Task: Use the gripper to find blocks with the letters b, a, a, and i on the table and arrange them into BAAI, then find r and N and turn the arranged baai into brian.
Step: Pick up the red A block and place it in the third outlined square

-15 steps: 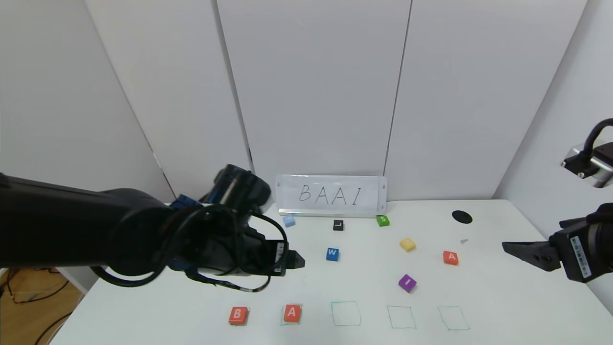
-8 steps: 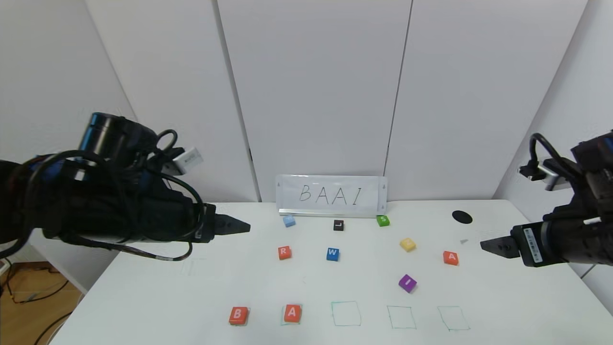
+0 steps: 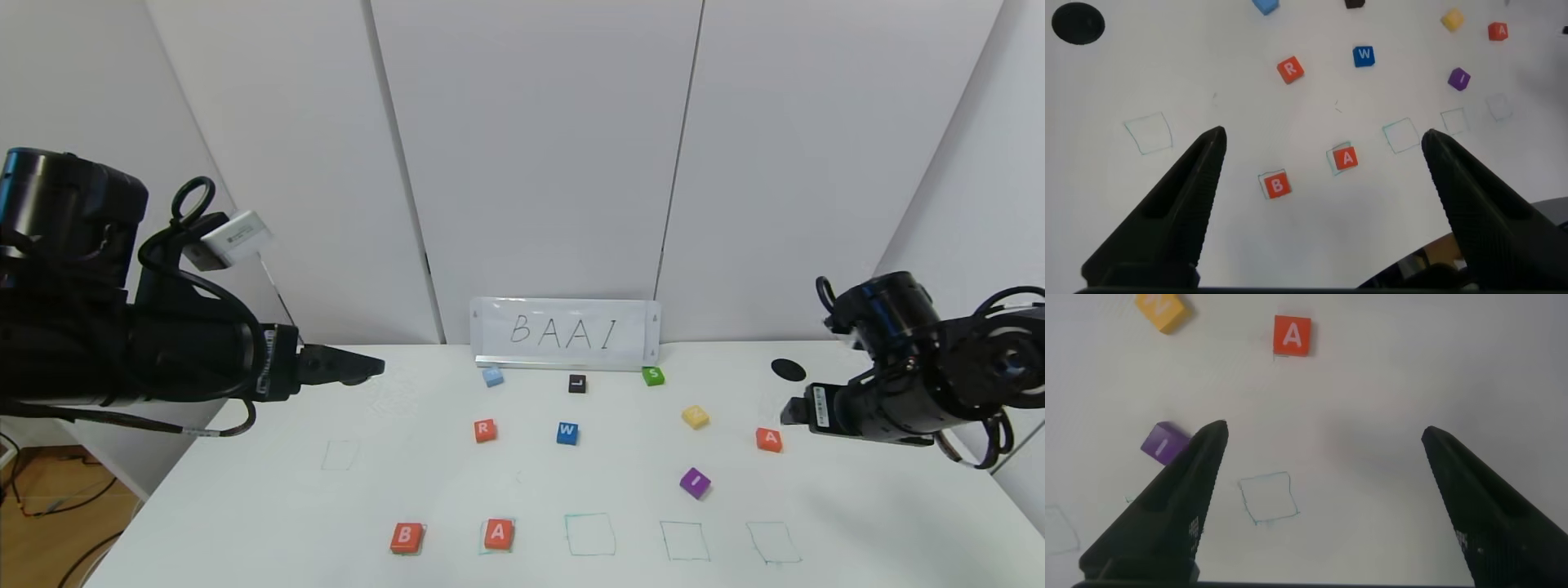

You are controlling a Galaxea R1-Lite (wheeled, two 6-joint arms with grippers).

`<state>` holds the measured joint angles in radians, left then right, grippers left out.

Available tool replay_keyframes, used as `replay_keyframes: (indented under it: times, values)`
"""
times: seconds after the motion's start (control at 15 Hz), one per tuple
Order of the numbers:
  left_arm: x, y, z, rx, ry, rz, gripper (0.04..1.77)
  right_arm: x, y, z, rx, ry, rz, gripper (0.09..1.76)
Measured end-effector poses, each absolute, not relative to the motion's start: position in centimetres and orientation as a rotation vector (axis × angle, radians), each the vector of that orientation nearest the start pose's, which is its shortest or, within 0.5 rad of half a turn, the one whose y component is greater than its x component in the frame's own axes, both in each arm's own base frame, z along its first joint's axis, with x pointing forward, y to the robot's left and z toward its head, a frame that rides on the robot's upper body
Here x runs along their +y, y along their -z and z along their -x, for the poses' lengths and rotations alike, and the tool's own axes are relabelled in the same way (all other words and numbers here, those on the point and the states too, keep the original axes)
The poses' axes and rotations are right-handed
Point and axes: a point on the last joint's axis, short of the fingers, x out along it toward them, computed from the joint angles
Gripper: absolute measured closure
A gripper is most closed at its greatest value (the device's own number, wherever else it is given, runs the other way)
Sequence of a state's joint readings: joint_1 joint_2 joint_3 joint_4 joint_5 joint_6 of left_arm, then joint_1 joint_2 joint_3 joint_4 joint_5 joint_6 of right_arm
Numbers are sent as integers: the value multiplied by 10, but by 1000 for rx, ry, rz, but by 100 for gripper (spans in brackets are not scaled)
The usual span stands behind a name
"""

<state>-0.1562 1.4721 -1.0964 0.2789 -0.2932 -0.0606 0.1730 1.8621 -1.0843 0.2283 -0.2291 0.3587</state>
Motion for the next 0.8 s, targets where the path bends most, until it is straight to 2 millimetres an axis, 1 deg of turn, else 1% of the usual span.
replay_keyframes:
  times: [0.2, 0.4, 0.6, 0.8]
  values:
    - [-43, -246, -232, 661, 416, 103, 11, 44, -98, -336, 1001, 237, -160, 14]
    - [-43, -246, -231, 655, 418, 103, 11, 37, -73, -353, 1004, 219, -190, 14]
    - [-43, -246, -232, 656, 419, 103, 11, 30, -60, -362, 1026, 182, -203, 14]
    - [-44, -244, -233, 658, 419, 102, 10, 30, -56, -369, 1034, 176, -194, 14]
